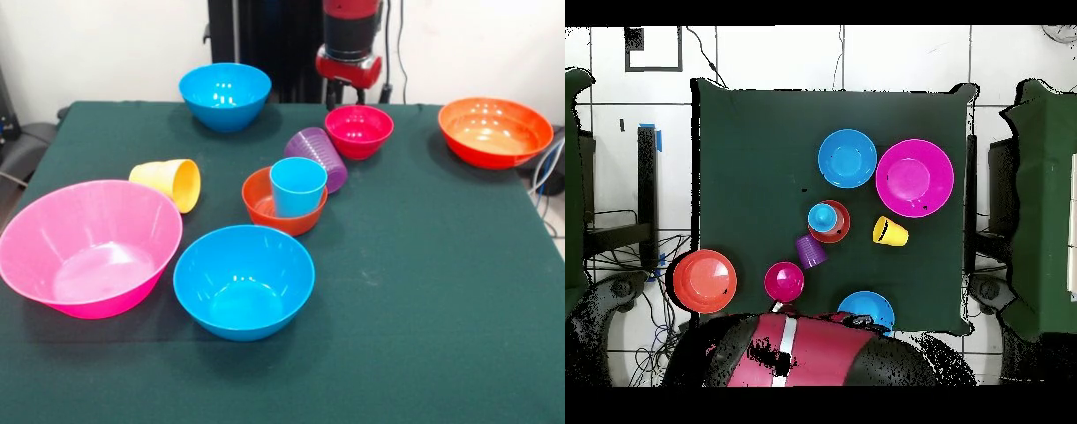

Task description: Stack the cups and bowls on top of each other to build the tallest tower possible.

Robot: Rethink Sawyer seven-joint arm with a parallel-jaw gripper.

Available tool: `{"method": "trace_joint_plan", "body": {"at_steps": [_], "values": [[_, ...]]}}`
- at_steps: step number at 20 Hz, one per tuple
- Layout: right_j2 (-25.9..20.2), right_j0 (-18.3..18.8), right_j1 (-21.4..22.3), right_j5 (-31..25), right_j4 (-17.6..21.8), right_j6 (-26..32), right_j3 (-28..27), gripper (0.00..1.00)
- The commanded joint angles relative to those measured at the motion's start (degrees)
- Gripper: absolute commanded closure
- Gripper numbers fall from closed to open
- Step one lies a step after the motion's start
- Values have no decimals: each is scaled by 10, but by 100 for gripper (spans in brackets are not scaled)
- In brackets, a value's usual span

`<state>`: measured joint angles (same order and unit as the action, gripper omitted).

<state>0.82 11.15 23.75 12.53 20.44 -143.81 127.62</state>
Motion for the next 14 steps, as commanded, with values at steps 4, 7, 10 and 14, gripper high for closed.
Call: {"method": "trace_joint_plan", "body": {"at_steps": [4,7,10,14], "values": [[-79,-10,167,-150,-85,-65,53,0],[-90,-5,210,-187,-101,-58,69,0],[-97,-4,200,-183,-107,-61,71,0],[-110,-7,201,-189,-123,-70,84,0]]}}
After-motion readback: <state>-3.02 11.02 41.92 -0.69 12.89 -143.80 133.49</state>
